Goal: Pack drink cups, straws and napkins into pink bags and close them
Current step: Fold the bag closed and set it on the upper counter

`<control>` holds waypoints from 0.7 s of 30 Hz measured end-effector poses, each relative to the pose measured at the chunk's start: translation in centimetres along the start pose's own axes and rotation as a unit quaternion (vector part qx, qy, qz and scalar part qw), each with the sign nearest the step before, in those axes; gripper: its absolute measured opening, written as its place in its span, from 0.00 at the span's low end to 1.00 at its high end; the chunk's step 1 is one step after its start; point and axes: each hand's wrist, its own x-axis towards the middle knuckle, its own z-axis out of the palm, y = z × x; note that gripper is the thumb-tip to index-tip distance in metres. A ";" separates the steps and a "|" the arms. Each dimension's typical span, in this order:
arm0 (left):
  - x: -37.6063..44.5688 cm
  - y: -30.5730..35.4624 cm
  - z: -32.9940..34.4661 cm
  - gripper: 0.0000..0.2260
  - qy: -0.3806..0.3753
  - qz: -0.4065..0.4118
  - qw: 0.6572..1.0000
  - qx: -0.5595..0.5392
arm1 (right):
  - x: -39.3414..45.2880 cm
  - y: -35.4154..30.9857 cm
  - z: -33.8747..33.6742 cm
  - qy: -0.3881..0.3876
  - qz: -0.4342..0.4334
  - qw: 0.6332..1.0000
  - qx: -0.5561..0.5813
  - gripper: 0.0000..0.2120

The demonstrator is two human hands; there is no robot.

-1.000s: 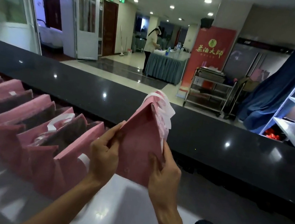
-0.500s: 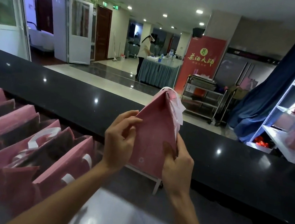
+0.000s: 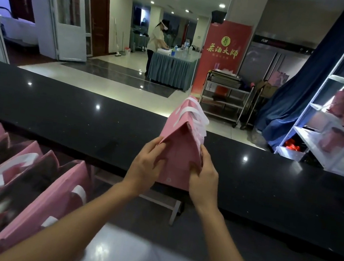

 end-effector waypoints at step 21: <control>-9.0 0.5 -6.8 0.19 -0.049 -0.066 0.992 0.093 | -6.4 -0.7 1.3 -0.046 -0.081 0.994 -0.048 0.23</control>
